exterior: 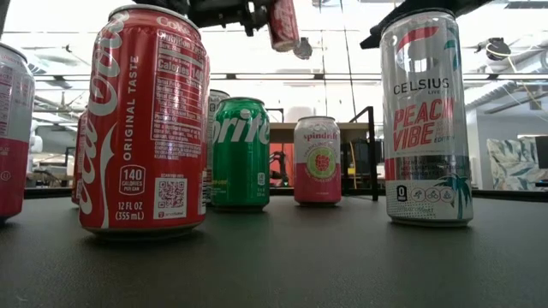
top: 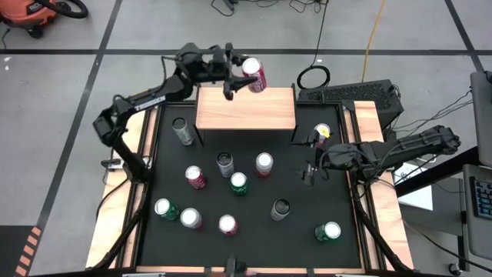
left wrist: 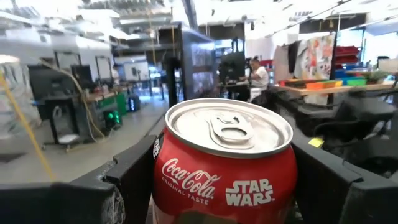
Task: Place canned beverage on shelf
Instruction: Put the top right red soda can on the shelf
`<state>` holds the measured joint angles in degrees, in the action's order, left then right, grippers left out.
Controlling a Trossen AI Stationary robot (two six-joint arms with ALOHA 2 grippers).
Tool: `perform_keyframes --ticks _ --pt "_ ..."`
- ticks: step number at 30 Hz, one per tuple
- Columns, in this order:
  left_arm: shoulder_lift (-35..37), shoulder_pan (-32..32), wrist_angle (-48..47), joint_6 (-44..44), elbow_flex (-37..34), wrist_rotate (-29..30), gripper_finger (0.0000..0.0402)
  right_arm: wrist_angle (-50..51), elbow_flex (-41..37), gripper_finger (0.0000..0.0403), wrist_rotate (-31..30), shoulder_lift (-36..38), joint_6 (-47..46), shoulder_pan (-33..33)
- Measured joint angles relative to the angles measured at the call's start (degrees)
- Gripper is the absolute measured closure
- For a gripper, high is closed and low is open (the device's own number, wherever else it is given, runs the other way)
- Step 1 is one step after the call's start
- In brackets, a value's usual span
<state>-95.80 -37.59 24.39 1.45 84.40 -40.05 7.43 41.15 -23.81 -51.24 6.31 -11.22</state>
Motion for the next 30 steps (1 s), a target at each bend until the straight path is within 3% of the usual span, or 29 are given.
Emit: perform_keyframes --ticks 5,10,18,30 --pt "-7.54 -1.92 -1.01 3.17 5.11 -4.18 0.0111 -1.27 -0.02 0.0035 -0.04 0.00 0.69 0.00" --pt "-11.17 -2.31 -1.49 0.46 5.73 -2.62 0.0111 -1.19 -0.02 0.0035 -0.07 -0.02 0.02 0.00" --pt "-11.86 -2.14 -1.36 -0.62 5.58 1.55 0.0092 -1.17 -0.02 0.0035 -0.09 -0.02 0.39 0.00" --pt "-11.70 -1.40 -0.49 -1.83 5.53 -0.53 0.0067 -1.18 -0.02 0.0035 -0.09 -0.02 0.47 0.00"
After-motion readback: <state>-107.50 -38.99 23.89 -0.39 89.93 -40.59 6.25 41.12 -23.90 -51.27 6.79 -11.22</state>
